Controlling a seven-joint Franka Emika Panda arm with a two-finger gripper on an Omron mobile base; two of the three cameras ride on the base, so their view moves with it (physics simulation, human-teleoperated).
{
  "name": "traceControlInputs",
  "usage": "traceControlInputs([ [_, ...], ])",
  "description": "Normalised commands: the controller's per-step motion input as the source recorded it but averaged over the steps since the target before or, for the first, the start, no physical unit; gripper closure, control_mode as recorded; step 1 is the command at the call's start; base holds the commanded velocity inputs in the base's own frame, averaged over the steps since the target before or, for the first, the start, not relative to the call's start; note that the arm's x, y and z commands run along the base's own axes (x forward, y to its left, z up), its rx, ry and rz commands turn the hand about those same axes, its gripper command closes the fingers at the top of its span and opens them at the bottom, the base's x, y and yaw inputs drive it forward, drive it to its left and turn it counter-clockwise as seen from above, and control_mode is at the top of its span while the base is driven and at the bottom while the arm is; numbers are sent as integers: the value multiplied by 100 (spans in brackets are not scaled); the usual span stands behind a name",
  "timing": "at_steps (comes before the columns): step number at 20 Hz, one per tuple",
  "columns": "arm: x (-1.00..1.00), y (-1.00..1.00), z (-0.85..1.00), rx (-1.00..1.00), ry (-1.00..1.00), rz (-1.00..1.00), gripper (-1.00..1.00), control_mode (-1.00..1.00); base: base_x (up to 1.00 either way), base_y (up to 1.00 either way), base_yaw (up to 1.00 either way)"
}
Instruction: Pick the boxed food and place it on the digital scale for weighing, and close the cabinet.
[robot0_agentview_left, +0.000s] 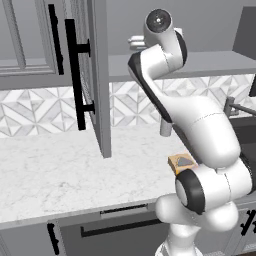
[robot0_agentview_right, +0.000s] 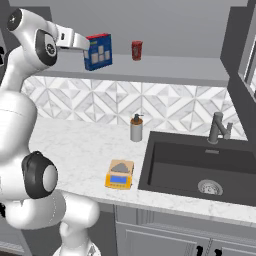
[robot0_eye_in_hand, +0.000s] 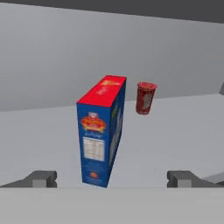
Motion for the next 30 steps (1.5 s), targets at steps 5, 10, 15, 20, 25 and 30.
traceControlInputs([
  [5, 37, 0, -15, 0, 0, 0, -100, -100, 0, 0, 0],
  [10, 37, 0, -3, 0, 0, 0, -100, -100, 0, 0, 0],
  [15, 39, 0, 0, 0, 0, -1, -100, -100, 0, 0, 0],
  [20, 38, 0, -6, 0, 0, -3, -100, -100, 0, 0, 0],
  [25, 12, 0, -3, 0, 0, -4, -100, -100, 0, 0, 0],
  [30, 10, -2, -7, 0, 0, -2, 100, -100, 0, 0, 0],
])
